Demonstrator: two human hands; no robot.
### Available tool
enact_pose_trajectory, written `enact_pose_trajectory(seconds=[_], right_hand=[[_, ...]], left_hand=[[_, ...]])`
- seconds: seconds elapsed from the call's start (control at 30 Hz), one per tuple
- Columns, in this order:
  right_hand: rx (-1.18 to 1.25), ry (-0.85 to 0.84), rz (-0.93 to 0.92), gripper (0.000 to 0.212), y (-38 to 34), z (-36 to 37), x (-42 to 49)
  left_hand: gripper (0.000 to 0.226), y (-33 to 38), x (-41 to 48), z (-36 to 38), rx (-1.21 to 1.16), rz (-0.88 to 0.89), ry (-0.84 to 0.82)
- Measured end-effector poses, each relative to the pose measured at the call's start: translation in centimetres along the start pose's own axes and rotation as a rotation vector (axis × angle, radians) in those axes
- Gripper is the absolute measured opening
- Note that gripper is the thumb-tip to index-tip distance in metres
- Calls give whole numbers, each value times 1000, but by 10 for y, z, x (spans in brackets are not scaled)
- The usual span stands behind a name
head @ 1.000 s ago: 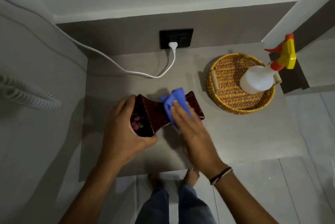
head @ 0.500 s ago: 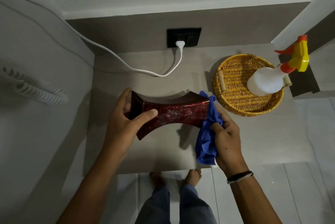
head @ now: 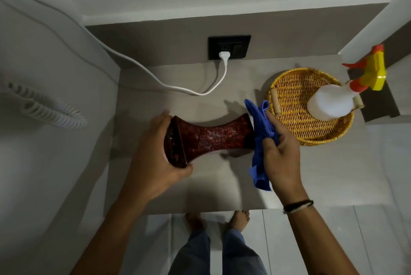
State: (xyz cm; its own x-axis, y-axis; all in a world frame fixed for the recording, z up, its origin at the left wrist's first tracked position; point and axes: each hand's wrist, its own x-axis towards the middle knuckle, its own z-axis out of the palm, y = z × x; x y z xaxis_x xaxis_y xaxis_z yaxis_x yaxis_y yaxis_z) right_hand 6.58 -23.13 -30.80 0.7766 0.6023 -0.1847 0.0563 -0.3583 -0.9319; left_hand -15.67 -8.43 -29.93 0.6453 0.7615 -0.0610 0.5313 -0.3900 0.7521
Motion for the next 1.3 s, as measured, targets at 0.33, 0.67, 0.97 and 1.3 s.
enact_pose_trajectory(seconds=[0.33,0.67,0.97,1.3], right_hand=[[-406,-344,-682,82,-23,60,-87],[-789,-235,-535,86,28,7,-15],[-279,-405,-619,69,-9,61,-81],[-557,-319,-503,69,6,19,-40]], left_hand=[[65,30,-18,74,396,-228,-72],[94,8,-13,16,81,-19,44],[69,19,-9,10,19,48,118],[104,27,-2,16,84,-23,102]])
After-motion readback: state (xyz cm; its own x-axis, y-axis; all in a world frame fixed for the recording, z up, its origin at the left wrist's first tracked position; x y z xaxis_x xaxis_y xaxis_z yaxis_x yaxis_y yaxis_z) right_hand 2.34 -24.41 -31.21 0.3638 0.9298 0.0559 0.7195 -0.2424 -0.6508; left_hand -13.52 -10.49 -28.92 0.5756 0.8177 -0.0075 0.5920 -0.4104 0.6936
